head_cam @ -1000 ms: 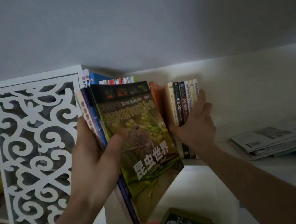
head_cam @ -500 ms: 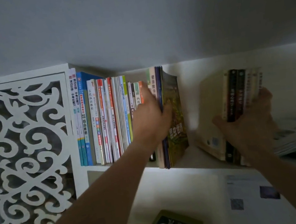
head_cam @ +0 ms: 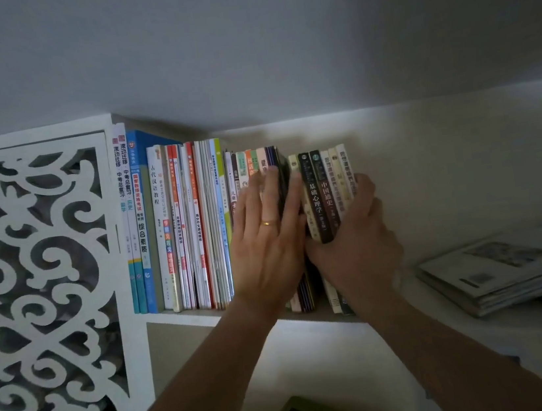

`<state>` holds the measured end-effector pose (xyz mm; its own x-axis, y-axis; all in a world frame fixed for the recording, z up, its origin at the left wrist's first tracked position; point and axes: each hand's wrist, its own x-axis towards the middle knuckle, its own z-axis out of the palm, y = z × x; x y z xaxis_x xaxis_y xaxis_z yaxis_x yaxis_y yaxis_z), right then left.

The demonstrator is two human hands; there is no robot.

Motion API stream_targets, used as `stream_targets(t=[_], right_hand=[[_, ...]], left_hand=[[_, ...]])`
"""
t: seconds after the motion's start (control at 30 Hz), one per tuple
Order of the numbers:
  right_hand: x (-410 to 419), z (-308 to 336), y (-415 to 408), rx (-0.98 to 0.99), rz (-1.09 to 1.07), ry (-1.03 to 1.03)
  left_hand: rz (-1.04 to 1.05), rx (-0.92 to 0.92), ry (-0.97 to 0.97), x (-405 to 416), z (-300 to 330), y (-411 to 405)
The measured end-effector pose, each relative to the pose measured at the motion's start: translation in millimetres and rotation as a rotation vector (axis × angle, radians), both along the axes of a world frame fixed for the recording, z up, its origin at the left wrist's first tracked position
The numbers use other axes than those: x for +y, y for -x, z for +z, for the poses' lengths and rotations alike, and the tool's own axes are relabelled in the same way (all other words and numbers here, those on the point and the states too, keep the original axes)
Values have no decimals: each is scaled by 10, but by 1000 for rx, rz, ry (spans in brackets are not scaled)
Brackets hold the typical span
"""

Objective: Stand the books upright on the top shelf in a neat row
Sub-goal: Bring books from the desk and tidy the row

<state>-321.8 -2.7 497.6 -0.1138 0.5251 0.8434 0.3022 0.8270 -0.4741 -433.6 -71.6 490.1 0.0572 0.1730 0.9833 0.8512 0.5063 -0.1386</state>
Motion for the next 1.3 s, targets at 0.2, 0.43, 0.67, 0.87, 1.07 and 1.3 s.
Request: stream_targets(t=[0.2,0.43,0.67,0.87,1.07,1.3], right_hand=[[80,-97,196,154,-50,-36],[91,-101,344,215,-55,-45],[173,-202,299,285,12,95],[85,-123,603,371,-94,85],[21,-235,422,193,-2,-19],[-228,-473,22,92,-24,-110]], left_hand=[[-36,-65,99,75,-76,267],[-133,-28,69,71,-54,309],[-39,-15,125,-58,-119,364],[-3,17,145,-29,-110,473],[-98,-111,73,-226,-240,530],[-202,-100,156,-603,-309,241]])
